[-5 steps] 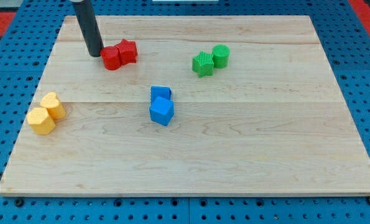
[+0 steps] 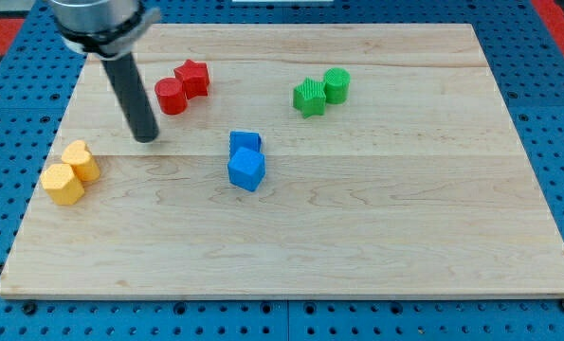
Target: Place the yellow hexagon right to the yellow heart
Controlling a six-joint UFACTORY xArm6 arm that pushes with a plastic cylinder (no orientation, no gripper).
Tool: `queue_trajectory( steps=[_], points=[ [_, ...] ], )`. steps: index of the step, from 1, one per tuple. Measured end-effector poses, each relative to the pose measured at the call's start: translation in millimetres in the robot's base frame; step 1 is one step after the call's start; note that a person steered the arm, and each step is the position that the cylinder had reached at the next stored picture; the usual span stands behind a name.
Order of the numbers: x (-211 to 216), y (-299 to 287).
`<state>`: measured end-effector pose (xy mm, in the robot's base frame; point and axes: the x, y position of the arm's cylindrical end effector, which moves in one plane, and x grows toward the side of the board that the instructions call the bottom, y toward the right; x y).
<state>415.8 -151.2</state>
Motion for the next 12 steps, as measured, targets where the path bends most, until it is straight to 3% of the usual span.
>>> queue_trajectory(
  steps=[1,2,3,4,5,6,7,8,10,12],
  points=[
    [14.6,42.5],
    [40.4,45.4],
    [96.4,45.5],
    [119.5,112.3],
    [126.9,115.9],
    [174.8,27.1],
    [151.6,-104.3],
    [121.2,-152.3],
    [93.8,-137.9],
    [64.7,-63.6]
  ],
)
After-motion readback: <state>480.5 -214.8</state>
